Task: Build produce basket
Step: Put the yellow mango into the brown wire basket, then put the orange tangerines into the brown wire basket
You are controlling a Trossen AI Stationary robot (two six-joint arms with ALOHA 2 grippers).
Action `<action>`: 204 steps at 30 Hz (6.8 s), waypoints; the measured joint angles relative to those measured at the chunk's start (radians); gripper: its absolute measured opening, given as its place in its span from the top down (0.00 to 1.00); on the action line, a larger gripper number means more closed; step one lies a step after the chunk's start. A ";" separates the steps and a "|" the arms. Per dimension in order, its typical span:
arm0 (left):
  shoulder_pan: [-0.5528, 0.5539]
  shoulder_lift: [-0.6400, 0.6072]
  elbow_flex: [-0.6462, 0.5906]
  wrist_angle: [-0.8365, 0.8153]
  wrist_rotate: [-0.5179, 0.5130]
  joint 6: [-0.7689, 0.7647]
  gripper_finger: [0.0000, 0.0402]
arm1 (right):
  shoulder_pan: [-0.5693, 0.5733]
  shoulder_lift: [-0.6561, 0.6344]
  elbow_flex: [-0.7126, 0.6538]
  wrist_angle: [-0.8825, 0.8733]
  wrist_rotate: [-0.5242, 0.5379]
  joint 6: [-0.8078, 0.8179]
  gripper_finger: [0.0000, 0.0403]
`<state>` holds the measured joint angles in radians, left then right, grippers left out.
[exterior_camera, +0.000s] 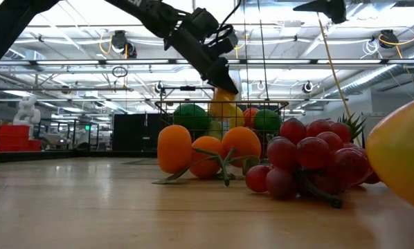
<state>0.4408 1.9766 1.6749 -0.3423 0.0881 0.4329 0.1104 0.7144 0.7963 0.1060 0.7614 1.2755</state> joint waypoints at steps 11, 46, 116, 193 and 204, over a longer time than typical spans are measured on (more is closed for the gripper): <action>-0.005 -0.037 0.000 -0.030 -0.115 0.001 0.05 | 0.005 0.077 0.000 0.119 -0.086 -0.015 0.02; -0.754 -0.243 0.001 -0.379 -0.357 -0.876 0.40 | 0.006 -0.053 0.000 -0.024 -0.538 -0.324 0.02; -0.810 0.226 -0.003 -0.410 -0.239 -2.198 0.48 | 0.009 -0.082 0.000 -0.073 -0.946 -0.134 0.02; -0.327 -0.595 -0.001 -0.542 -0.276 -0.371 0.97 | 0.008 0.091 0.000 -0.043 -0.578 -0.468 0.11; -0.285 -0.635 -0.001 -0.466 -0.186 -0.067 0.98 | -0.020 0.156 0.000 0.105 -0.572 -0.742 0.43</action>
<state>0.1562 1.3415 1.6737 -0.8082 -0.0978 0.3663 0.0904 0.8703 0.7967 0.2113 0.1894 0.5334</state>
